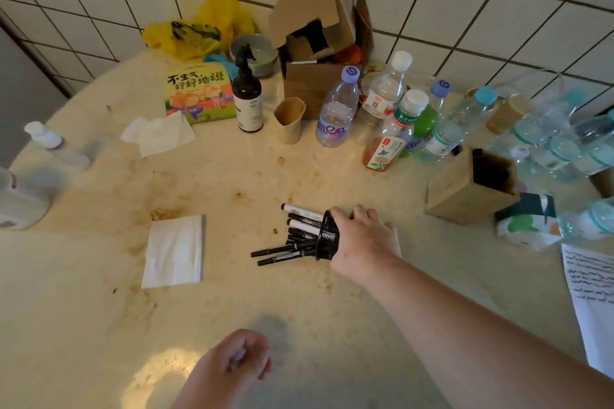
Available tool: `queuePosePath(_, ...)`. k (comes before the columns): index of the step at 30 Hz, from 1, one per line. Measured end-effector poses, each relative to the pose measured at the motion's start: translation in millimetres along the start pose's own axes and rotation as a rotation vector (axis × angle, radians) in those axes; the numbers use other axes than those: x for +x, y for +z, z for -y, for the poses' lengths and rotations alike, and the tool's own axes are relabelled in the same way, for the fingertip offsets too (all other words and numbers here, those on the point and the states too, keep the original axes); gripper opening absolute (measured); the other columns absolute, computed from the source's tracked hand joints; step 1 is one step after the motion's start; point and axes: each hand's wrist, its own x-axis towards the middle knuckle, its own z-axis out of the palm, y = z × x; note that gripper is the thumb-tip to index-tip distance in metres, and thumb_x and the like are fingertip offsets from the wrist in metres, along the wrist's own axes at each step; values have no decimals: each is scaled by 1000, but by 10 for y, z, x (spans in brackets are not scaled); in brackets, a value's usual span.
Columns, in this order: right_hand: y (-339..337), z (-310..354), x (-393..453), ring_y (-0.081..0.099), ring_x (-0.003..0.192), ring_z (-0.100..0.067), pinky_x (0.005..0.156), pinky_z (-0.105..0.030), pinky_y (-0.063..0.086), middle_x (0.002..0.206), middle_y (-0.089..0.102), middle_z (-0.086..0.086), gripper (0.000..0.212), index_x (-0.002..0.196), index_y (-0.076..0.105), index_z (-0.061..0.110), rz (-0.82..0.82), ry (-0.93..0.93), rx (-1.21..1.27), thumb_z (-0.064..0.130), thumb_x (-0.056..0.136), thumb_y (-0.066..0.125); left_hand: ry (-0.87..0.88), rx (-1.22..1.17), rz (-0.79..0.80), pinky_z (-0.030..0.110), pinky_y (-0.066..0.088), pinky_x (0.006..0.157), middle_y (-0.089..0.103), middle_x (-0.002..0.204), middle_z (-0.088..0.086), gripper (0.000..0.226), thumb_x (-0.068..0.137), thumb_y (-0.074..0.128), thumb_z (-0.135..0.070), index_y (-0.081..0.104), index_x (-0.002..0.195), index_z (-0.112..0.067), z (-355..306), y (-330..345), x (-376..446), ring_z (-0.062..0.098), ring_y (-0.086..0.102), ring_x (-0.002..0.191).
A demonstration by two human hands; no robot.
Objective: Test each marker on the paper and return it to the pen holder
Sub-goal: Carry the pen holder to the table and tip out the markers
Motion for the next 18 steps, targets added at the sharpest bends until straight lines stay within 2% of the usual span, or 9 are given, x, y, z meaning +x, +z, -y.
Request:
queuePosePath(4, -63, -35, -36, 44, 122, -27, 94, -44, 40, 130, 48, -4, 65, 138, 37, 36, 13, 23, -69, 35, 77, 61, -19, 9, 35, 20, 46, 66, 76, 80, 7, 19, 92, 63, -10, 70, 78, -21, 42, -50, 15, 1, 58, 58)
queuePosePath(8, -107, -76, -42, 43, 123, -26, 95, -43, 38, 131, 47, -4, 66, 139, 36, 36, 23, 28, -125, 35, 78, 63, -42, -2, 25, 16, 47, 66, 75, 79, 6, 10, 93, 62, -9, 69, 86, -12, 67, -52, 42, 0, 60, 59)
queuePosePath(14, -116, -280, -92, 40, 128, -25, 102, -43, 33, 135, 45, -2, 74, 143, 33, 37, 24, 79, -240, 42, 78, 67, -51, 36, 89, 10, 47, 64, 76, 80, 5, 10, 92, 61, -5, 69, 86, -9, 36, -42, 57, -2, 61, 58)
queuePosePath(18, -78, -480, -210, 39, 131, -25, 107, -44, 32, 140, 44, -2, 78, 150, 26, 36, 14, 127, -187, 29, 81, 60, -37, 78, 134, 10, 48, 63, 75, 77, 6, 8, 92, 61, -2, 68, 89, -5, 59, -58, 67, 0, 61, 57)
